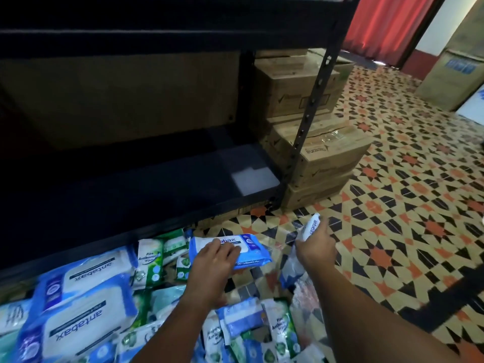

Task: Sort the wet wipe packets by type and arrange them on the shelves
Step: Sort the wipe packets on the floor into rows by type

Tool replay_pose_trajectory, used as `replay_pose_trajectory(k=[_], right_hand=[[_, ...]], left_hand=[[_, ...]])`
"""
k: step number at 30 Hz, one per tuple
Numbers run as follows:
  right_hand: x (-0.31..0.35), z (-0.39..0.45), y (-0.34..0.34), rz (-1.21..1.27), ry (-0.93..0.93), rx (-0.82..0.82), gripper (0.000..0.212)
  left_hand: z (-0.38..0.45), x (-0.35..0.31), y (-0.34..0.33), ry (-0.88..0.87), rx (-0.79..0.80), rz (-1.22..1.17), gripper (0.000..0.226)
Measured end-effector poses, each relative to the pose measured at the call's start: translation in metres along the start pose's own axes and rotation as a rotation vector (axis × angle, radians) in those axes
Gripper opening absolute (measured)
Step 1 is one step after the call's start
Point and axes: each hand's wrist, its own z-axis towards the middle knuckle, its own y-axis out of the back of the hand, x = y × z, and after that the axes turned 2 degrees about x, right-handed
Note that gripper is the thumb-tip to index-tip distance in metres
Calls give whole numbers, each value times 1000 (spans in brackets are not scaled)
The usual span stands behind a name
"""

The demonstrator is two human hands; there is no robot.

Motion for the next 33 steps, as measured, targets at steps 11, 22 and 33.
replay_pose_trajectory(k=[11,22,33], right_hand=[[8,36,-46,-135,74,76,36],[-3,26,-62,-20,96,46,48],[-69,23,-50,-22,539,112,55]], left_hand=[[33,6,-44,48,41,48,93],[17,20,-69,5,127,-53,71],[22,21,-69,90,73,-95,63]])
